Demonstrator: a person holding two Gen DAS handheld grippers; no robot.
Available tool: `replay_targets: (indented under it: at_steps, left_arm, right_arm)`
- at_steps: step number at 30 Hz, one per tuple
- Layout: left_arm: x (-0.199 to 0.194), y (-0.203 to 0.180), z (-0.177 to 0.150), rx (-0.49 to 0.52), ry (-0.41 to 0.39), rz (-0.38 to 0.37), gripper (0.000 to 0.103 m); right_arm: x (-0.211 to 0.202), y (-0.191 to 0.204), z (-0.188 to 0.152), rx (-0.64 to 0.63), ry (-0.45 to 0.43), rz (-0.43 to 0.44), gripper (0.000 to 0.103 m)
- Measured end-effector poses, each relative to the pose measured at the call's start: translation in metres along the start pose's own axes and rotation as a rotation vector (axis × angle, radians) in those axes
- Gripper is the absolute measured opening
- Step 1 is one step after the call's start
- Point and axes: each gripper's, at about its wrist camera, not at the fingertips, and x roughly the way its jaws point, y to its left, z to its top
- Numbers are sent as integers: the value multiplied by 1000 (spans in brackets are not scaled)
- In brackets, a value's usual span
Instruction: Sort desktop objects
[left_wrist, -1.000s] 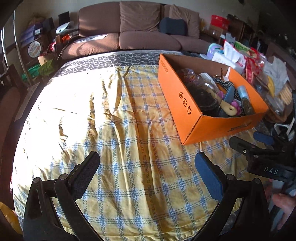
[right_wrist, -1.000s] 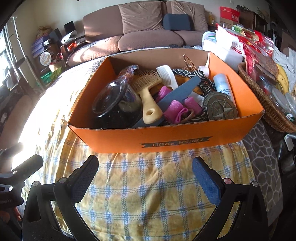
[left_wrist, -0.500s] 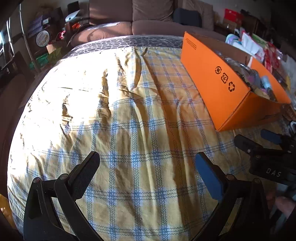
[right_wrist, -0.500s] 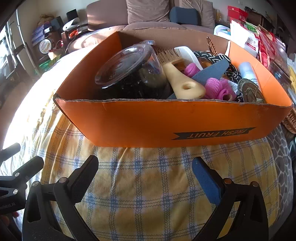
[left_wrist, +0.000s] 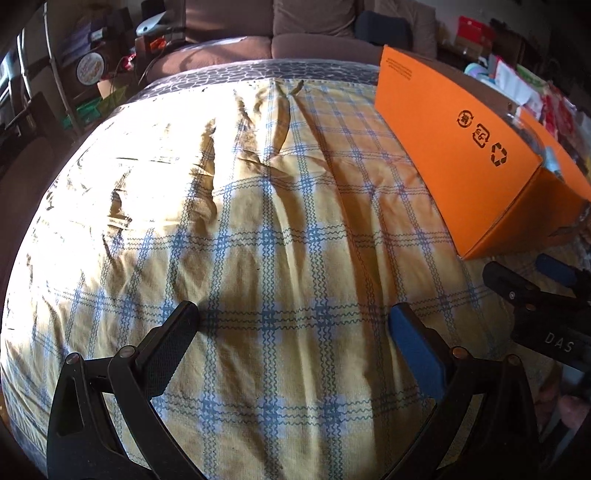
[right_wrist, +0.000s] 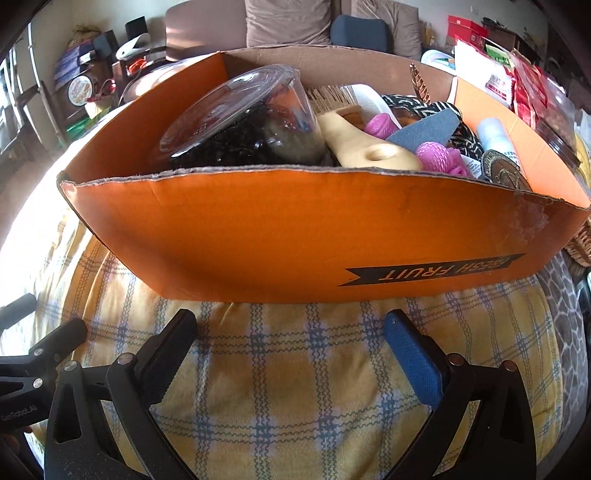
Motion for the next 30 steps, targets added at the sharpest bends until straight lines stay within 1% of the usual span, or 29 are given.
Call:
replay_targets:
  at_steps: [4,30]
  left_arm:
    - [0,-1,-3,-4,-28,11,103]
    - [2,0,-2,0,-28,16,103]
  right_arm:
    - [0,0,-2,-6,-14,-6,103]
    - [0,4,-4,-8,-19,-9,103]
